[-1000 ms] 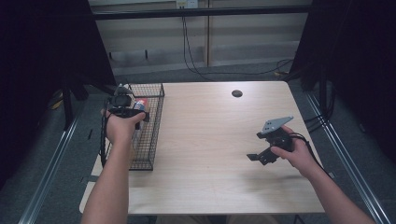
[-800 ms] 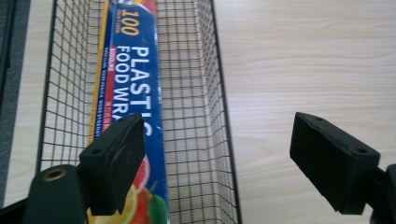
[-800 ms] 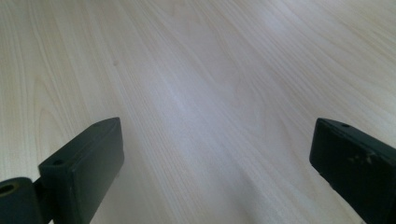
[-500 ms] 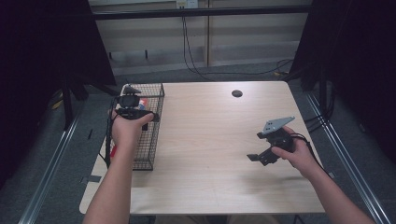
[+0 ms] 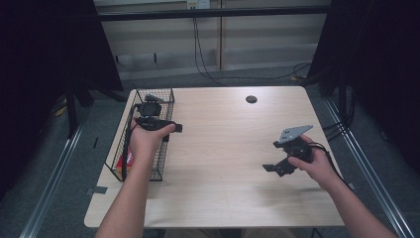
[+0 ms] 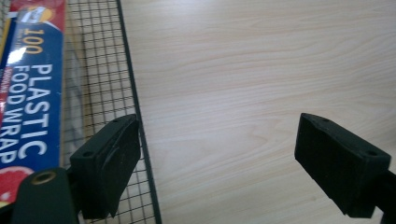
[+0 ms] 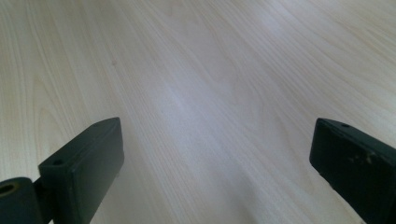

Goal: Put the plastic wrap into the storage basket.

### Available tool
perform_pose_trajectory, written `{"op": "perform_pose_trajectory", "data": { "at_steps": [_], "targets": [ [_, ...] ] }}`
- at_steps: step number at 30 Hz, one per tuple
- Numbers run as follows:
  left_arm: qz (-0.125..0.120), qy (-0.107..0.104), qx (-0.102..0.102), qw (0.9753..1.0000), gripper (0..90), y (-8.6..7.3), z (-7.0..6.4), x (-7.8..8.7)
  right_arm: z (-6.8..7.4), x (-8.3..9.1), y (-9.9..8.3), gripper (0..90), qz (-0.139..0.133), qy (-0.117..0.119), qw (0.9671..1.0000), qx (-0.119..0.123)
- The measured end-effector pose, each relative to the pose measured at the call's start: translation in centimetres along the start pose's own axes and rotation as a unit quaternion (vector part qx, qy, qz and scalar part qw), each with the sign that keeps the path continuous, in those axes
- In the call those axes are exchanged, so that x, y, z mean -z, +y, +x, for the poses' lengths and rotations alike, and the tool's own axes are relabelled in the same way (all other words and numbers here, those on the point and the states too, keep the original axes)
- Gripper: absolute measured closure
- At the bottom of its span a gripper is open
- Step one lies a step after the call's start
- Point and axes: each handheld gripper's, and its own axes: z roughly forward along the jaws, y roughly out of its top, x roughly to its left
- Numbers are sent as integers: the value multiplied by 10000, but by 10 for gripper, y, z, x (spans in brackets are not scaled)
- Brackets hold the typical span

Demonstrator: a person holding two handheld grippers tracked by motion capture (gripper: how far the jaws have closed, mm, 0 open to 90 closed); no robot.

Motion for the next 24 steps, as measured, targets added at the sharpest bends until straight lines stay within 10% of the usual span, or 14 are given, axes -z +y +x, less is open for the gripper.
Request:
{"op": "perform_pose_trajectory", "data": {
  "at_steps": [24],
  "targets": [
    [-170,-449,-238,9986,121,-20,-33,-24,-2,-1,-8,26,89,-93,9999,-44]
  ]
}}
